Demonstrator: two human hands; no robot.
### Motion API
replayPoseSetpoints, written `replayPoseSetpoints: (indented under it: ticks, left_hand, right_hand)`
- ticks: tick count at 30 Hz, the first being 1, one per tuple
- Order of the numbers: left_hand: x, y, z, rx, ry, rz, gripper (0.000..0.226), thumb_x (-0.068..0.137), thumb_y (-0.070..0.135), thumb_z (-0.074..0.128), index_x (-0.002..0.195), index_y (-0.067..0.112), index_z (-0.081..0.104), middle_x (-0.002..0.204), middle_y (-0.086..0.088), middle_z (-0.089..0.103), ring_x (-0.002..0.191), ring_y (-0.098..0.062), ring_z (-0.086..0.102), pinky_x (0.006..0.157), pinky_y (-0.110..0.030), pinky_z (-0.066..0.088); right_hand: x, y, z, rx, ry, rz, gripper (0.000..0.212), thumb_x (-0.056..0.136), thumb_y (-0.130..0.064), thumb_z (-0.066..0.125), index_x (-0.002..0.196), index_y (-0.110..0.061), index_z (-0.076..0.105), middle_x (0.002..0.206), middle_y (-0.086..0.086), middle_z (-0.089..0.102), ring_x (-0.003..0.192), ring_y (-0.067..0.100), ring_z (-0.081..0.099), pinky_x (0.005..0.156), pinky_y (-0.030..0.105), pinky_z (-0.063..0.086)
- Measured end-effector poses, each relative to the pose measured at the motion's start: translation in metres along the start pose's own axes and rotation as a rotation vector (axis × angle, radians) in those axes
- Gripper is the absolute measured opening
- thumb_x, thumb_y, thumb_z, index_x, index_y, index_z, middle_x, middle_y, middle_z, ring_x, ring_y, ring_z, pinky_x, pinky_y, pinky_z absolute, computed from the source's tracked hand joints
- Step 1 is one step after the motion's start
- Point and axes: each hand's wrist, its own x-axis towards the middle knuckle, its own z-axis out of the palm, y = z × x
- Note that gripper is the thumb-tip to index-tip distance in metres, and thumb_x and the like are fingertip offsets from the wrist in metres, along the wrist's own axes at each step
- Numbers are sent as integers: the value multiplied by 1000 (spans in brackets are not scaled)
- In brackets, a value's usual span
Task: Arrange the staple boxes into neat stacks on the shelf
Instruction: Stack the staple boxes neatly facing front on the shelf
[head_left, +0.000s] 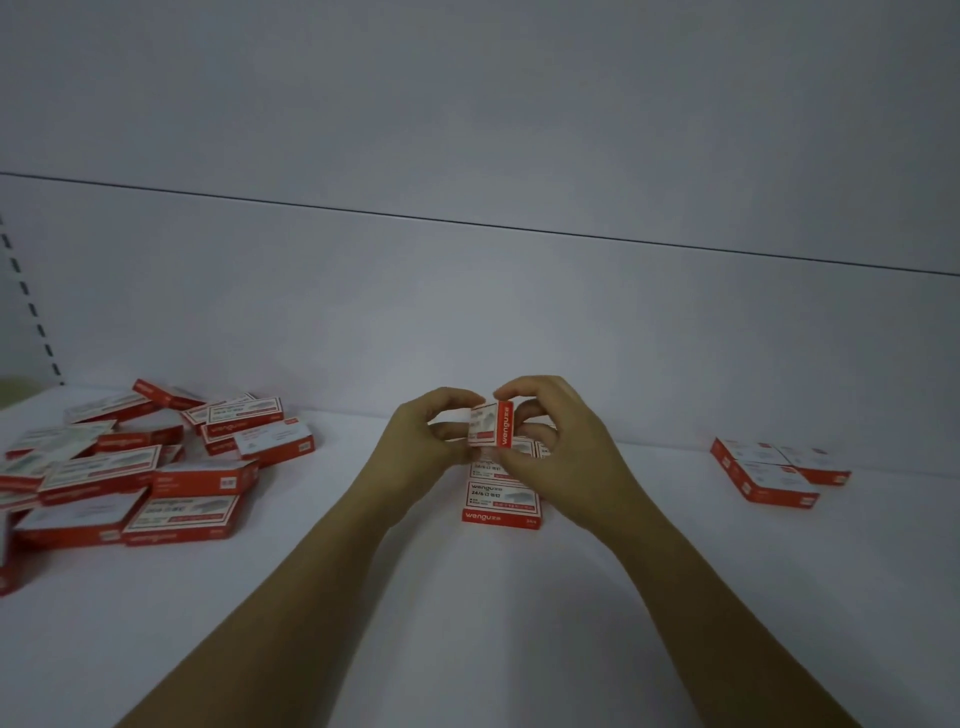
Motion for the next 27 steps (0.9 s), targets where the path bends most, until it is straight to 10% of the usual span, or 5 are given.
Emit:
replayPoseSetpoints:
  ticks: [6,12,27]
  left_hand:
    - [-1,7,-1,134,96,101,38,76,9,74,108,23,59,110,4,66,97,-17,64,83,-29,55]
    - [-3,4,2,253,141,214,38,74,17,77,104,29,56,103,14,63,87,-4,62,68,-1,47]
    - [-4,1,3,277,176,267,39,74,16,77,102,30,55,101,20,58,85,2,59,66,2,44]
  right_hand:
    - [4,14,-16,-37,51,144,35,80,-16,72,103,-26,47,115,-5,56,102,11,58,85,23,52]
    - [6,20,-14,-66,80,190,35,79,-17,73,102,-26,47,115,-2,60,100,14,60,87,27,53]
    - [7,21,-13,-133,131,94,35,78,-18,73,97,-28,46,109,-9,53,91,5,56,71,4,42]
